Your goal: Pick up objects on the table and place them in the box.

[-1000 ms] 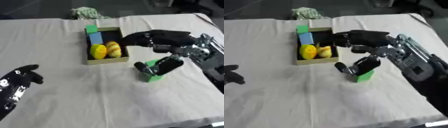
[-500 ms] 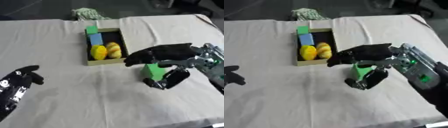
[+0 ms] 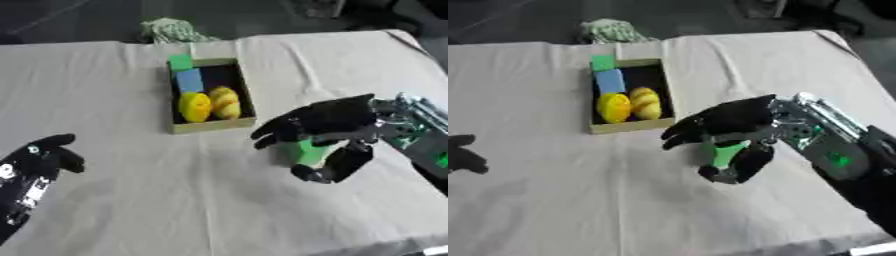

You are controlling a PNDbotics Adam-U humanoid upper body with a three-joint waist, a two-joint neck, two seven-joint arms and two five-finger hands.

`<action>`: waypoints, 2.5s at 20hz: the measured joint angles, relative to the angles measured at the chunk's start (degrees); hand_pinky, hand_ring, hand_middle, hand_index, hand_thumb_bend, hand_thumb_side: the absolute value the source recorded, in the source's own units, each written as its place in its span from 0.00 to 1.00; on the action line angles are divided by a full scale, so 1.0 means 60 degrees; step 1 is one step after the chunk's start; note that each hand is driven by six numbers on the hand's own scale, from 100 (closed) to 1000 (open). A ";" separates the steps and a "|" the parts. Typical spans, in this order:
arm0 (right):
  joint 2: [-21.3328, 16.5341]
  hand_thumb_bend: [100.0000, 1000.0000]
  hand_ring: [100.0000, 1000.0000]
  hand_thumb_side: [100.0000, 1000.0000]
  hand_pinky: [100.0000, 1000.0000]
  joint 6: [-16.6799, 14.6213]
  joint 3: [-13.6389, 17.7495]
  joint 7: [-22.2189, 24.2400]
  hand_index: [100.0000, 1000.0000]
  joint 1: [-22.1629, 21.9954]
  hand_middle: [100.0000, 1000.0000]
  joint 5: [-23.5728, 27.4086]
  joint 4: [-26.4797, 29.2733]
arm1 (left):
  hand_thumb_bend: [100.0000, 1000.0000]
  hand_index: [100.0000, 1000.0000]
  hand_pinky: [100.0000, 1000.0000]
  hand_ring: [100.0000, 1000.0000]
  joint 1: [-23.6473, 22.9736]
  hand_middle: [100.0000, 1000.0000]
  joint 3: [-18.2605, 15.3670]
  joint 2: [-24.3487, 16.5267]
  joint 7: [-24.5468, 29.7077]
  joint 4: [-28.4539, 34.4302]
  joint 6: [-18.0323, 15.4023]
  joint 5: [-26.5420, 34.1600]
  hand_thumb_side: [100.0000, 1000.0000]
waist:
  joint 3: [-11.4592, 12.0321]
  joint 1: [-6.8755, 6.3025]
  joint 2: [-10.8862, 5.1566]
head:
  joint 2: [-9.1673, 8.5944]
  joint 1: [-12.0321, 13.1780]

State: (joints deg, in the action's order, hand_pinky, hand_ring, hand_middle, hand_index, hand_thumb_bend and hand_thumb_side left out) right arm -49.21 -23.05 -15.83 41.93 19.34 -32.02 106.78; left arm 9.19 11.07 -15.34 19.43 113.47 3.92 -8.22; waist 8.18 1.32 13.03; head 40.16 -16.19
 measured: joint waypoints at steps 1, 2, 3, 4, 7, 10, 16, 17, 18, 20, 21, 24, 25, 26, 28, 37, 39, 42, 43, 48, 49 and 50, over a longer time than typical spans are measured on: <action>0.0042 0.08 1.00 0.17 0.90 -0.0025 -0.0024 -0.0025 1.00 0.0052 1.00 -0.0170 -0.0196 | 0.00 0.86 0.82 0.62 -0.0001 0.57 0.0000 0.0000 0.0006 0.0000 0.0005 -0.0003 0.80 | 0.0004 -0.0005 0.0000 | -0.0016 -0.0015; 0.0088 0.08 1.00 0.17 0.90 -0.0054 -0.0031 -0.0053 1.00 0.0081 1.00 -0.0319 -0.0392 | 0.00 0.86 0.82 0.62 -0.0002 0.57 0.0001 0.0000 0.0009 0.0000 0.0009 -0.0007 0.80 | 0.0008 -0.0012 0.0000 | -0.0044 -0.0023; 0.0118 0.09 1.00 0.18 0.90 -0.0084 -0.0048 -0.0082 1.00 0.0103 1.00 -0.0458 -0.0584 | 0.00 0.86 0.82 0.62 -0.0003 0.57 0.0001 0.0000 0.0013 0.0000 0.0012 -0.0013 0.80 | 0.0009 -0.0019 0.0000 | -0.0073 -0.0037; 0.0148 0.09 1.00 0.18 0.90 -0.0115 -0.0061 -0.0113 1.00 0.0127 1.00 -0.0584 -0.0762 | 0.00 0.86 0.82 0.62 -0.0005 0.57 0.0001 -0.0001 0.0017 0.0000 0.0016 -0.0018 0.80 | 0.0009 -0.0023 0.0000 | -0.0078 -0.0052; 0.0214 0.08 1.00 0.18 0.90 -0.0204 -0.0071 -0.0210 1.00 0.0130 1.00 -0.0865 -0.1205 | 0.00 0.86 0.82 0.62 -0.0010 0.57 0.0001 -0.0001 0.0022 0.0000 0.0021 -0.0029 0.81 | 0.0008 -0.0019 0.0000 | -0.0092 -0.0070; 0.0273 0.08 1.00 0.18 0.90 -0.0239 -0.0028 -0.0310 1.00 0.0120 0.99 -0.1021 -0.1550 | 0.00 0.86 0.82 0.62 -0.0013 0.57 0.0002 -0.0001 0.0027 0.0000 0.0024 -0.0032 0.81 | 0.0002 -0.0019 0.0000 | -0.0163 -0.0081; 0.0343 0.05 0.99 0.17 0.89 -0.0253 0.0077 -0.0471 1.00 0.0106 0.98 -0.1117 -0.1897 | 0.00 0.87 0.82 0.63 -0.0020 0.57 0.0003 -0.0001 0.0029 0.0000 0.0024 -0.0035 0.81 | -0.0031 -0.0030 0.0000 | -0.0254 -0.0088; 0.0347 0.05 0.99 0.17 0.89 -0.0223 0.0132 -0.0505 1.00 0.0080 0.98 -0.1118 -0.1965 | 0.00 0.87 0.82 0.63 -0.0022 0.57 0.0003 -0.0001 0.0029 0.0000 0.0024 -0.0035 0.81 | -0.0044 -0.0034 0.0000 | -0.0287 -0.0094; 0.0349 0.04 0.97 0.17 0.88 -0.0201 0.0178 -0.0540 1.00 0.0053 0.93 -0.1118 -0.2033 | 0.00 0.87 0.82 0.63 -0.0023 0.57 0.0003 -0.0001 0.0029 0.0000 0.0024 -0.0035 0.81 | -0.0054 -0.0039 0.0000 | -0.0330 -0.0098; 0.0375 0.03 0.93 0.17 0.86 -0.0172 0.0246 -0.0609 1.00 0.0046 0.85 -0.1117 -0.2117 | 0.00 0.87 0.82 0.63 -0.0028 0.57 0.0003 -0.0001 0.0031 0.0000 0.0026 -0.0035 0.81 | -0.0055 -0.0046 0.0000 | -0.0371 -0.0101; 0.0395 0.03 0.92 0.17 0.86 -0.0156 0.0282 -0.0646 1.00 0.0046 0.81 -0.1116 -0.2147 | 0.00 0.87 0.82 0.63 -0.0032 0.57 0.0004 -0.0001 0.0032 0.0000 0.0027 -0.0036 0.81 | -0.0056 -0.0047 0.0000 | -0.0403 -0.0101; 0.0427 0.00 0.86 0.16 0.83 -0.0097 0.0346 -0.0812 1.00 0.0044 0.65 -0.1098 -0.2195 | 0.00 0.87 0.82 0.63 -0.0054 0.57 0.0004 -0.0001 0.0043 0.0000 0.0038 -0.0040 0.82 | -0.0063 -0.0051 0.0000 | -0.0482 -0.0102; 0.0427 0.00 0.86 0.16 0.83 -0.0071 0.0364 -0.0900 1.00 0.0044 0.64 -0.1078 -0.2196 | 0.00 0.87 0.82 0.63 -0.0058 0.57 0.0004 -0.0001 0.0047 0.0000 0.0042 -0.0045 0.82 | -0.0065 -0.0054 0.0000 | -0.0501 -0.0102; 0.0427 0.00 0.85 0.15 0.83 -0.0050 0.0393 -0.0986 1.00 0.0045 0.60 -0.1030 -0.2196 | 0.00 0.87 0.82 0.63 -0.0058 0.57 0.0004 -0.0001 0.0050 0.0000 0.0045 -0.0052 0.82 | -0.0066 -0.0055 0.0000 | -0.0519 -0.0102; 0.0428 0.00 0.84 0.15 0.82 -0.0006 0.0441 -0.1153 1.00 0.0062 0.58 -0.0883 -0.2189 | 0.00 0.87 0.82 0.63 -0.0065 0.57 0.0004 -0.0001 0.0057 0.0000 0.0052 -0.0059 0.82 | -0.0067 -0.0057 0.0000 | -0.0581 -0.0099; 0.0426 0.00 0.83 0.11 0.81 0.0203 0.0669 -0.1501 1.00 0.1451 0.55 0.0100 -0.2190 | 0.00 0.87 0.82 0.63 -0.0099 0.57 0.0038 -0.0001 0.0091 0.0000 0.0086 -0.0060 0.83 | -0.0036 -0.0103 -0.0009 | -0.0927 -0.0168; 0.0477 0.00 0.83 0.10 0.81 0.0254 0.0708 -0.1551 1.00 0.1873 0.55 0.0245 -0.2457 | 0.00 0.87 0.82 0.63 -0.0108 0.57 0.0065 0.0002 0.0108 0.0000 0.0100 -0.0060 0.83 | 0.0034 -0.0145 -0.0012 | -0.1033 -0.0190; 0.0728 0.00 0.82 0.09 0.81 0.0325 0.0719 -0.1634 0.99 0.2531 0.54 0.0333 -0.3048 | 0.00 0.87 0.82 0.63 -0.0113 0.57 0.0091 0.0042 0.0140 0.0000 0.0110 -0.0059 0.83 | 0.0109 -0.0214 -0.0013 | -0.1243 -0.0273; 0.0826 0.00 0.82 0.08 0.81 0.0349 0.0718 -0.1662 0.99 0.2765 0.53 0.0332 -0.3279 | 0.00 0.87 0.82 0.63 -0.0113 0.57 0.0116 0.0044 0.0157 0.0000 0.0109 -0.0058 0.83 | 0.0143 -0.0221 -0.0012 | -0.1323 -0.0303; 0.1302 0.00 0.81 0.06 0.80 0.0426 0.0751 -0.1987 0.98 0.3754 0.52 0.0184 -0.4446 | 0.00 0.87 0.82 0.63 -0.0078 0.57 0.0204 0.0072 0.0263 0.0000 0.0092 -0.0028 0.84 | 0.0453 -0.0211 0.0046 | -0.1681 -0.0466; 0.1387 0.00 0.81 0.05 0.80 0.0426 0.0757 -0.2106 0.98 0.3888 0.52 0.0123 -0.4681 | 0.00 0.87 0.82 0.63 -0.0066 0.57 0.0232 0.0095 0.0287 0.0000 0.0094 -0.0016 0.84 | 0.0519 -0.0204 0.0073 | -0.1742 -0.0499; 0.1473 0.00 0.81 0.05 0.80 0.0411 0.0773 -0.2236 0.98 0.4000 0.52 0.0050 -0.4919 | 0.00 0.87 0.82 0.63 -0.0045 0.57 0.0245 0.0125 0.0306 0.0000 0.0088 -0.0005 0.84 | 0.0565 -0.0196 0.0091 | -0.1789 -0.0524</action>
State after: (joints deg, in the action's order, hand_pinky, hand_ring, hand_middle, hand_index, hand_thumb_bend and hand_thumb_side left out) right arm -40.37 -20.58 -11.19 28.51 43.34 -31.72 77.26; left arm 8.92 12.54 -14.59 21.27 113.47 4.44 -8.25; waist 11.57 0.15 13.58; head 29.43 -19.34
